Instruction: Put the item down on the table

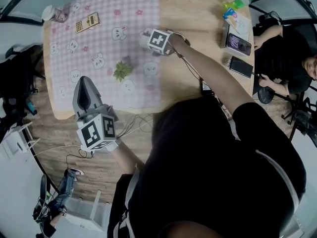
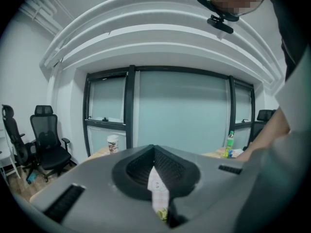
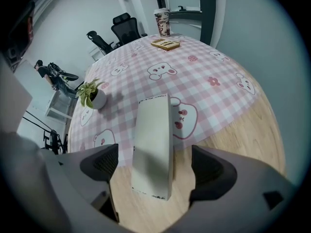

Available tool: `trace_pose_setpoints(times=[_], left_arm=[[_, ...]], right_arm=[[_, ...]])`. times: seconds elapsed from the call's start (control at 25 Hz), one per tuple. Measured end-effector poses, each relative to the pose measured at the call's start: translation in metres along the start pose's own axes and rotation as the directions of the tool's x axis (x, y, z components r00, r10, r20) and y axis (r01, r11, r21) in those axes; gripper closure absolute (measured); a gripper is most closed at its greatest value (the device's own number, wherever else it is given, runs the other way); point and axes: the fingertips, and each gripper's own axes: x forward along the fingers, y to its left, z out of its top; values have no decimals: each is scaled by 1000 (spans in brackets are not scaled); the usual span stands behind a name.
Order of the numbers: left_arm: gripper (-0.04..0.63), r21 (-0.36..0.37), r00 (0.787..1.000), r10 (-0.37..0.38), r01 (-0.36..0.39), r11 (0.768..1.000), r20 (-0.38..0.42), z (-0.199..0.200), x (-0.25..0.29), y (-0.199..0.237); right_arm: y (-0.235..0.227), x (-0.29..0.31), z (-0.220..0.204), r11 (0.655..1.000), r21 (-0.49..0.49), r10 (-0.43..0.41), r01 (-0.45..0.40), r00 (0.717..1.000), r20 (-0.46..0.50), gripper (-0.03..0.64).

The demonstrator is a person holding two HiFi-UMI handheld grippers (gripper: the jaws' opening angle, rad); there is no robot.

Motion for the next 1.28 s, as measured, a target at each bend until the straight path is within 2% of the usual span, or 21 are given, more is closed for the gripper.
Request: trace_pose_setpoints(times=[0.2,0.4,0.44,0.48,0.52,0.56,0.64,0.76,0.92,1.0,1.08,1.16,1.28], left_arm=[[600,1,1000,-9,9,1000,6,3,3,-2],[600,-6,1000,-21,21,1000,20,4,6,-4],[600,-7,999,-25,25,1000,22,4,7,-5],[600,-5,999,-29,29,1000,23,4,7,-6],[600,-3,999,-33,33,999,22,4,8,-8],[600,-1,999,-36,36,999,22,4,9,-9],[600,-5,999,-39,40,999,27,5,10,-10],[600,-15,998,-48,49,999,45,9,10,-11],[600,-14,998,-47,48,999,47,10,10,-12],[600,-12,998,-42,43,999,43,9,10,-10],[600,-7,999,-40,41,999,36,8,10,-9],[600,-5,998,-46,47,999,31,7,12,-11],[600,2,998,-57,57,998,31,7,13,-15]], right_arm=[[-11,-18,0,998,-1,-67,67,997,28,161],[-7,-40,8,999,38,-43,39,992,120,165],[-8,-44,8,998,47,-51,45,989,138,190],[-10,-48,8,996,63,-70,61,984,161,341],[-12,-53,7,993,88,-94,79,978,187,554],[-14,-56,7,989,115,-112,90,971,210,601],[-15,-59,5,985,142,-134,103,964,232,601],[-14,-57,-1,982,144,-150,121,966,212,601],[-2,-68,11,984,170,-108,54,938,330,601],[8,-83,18,981,194,-79,-6,901,427,601],[18,-107,28,982,187,-71,-38,835,545,601],[23,-143,37,987,160,-109,1,737,667,601],[29,-208,41,981,154,-196,122,543,817,601]])
